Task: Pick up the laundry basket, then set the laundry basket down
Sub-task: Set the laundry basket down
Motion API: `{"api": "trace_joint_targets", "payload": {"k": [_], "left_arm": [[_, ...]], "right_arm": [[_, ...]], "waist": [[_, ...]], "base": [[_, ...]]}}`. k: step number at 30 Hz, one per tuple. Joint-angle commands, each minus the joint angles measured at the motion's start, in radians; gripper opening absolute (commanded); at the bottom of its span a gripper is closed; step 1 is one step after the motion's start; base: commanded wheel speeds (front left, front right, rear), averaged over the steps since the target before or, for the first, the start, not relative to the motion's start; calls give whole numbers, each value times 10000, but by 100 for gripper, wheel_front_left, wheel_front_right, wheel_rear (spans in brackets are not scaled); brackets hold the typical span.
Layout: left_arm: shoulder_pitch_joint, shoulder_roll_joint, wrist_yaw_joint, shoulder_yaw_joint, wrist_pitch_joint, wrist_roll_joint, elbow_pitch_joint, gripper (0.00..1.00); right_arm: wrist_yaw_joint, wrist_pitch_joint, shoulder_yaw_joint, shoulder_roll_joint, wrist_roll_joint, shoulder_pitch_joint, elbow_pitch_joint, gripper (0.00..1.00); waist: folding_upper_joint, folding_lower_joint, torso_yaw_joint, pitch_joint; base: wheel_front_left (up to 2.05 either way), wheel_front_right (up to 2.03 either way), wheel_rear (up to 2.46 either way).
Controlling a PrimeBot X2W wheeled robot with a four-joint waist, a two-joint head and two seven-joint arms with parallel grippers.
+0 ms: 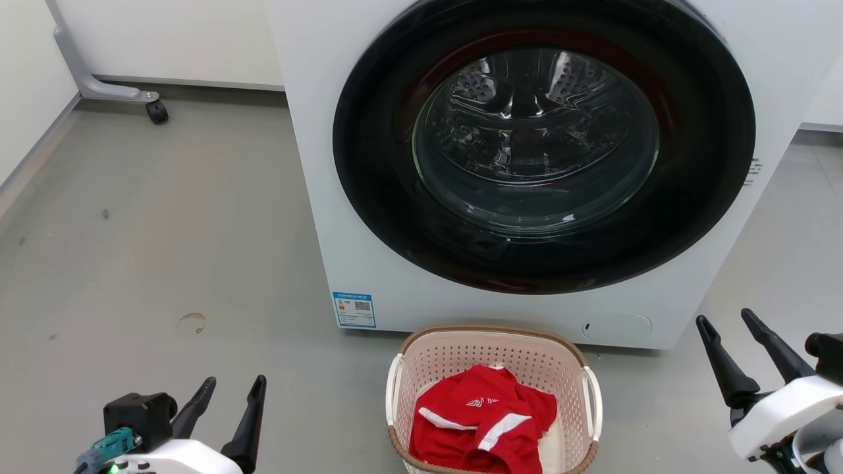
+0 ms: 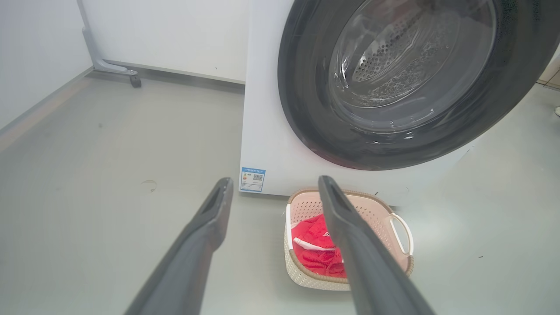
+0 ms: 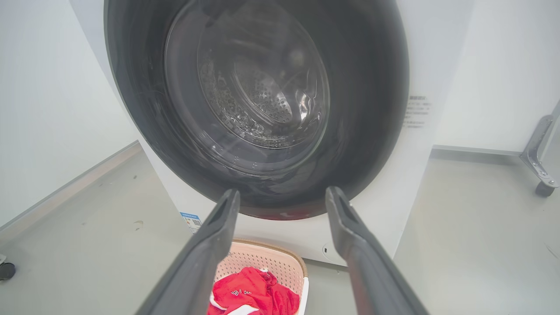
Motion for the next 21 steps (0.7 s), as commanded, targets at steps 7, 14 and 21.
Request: {"api": "trace_joint_targets", "payload": {"k": [7,14,21], "left_arm": [[-269,337,163,532,43,-82,-356,100],[-278,356,182,519,59,-97,-373,100],[-272,375,202,527,5,-88,-335,100]], "right_arm": [[-34,191,-109,-154,-260,1,-454,100],[-34,271,-156,-89,-351,49,-558,100],[-34,291,-167,-28,-417,68,-595,100]], "waist": [[0,0,18,-18],[0,0,50,-17],[0,0,50,-1]], "base": [[0,0,0],[0,0,0],[0,0,0]]}}
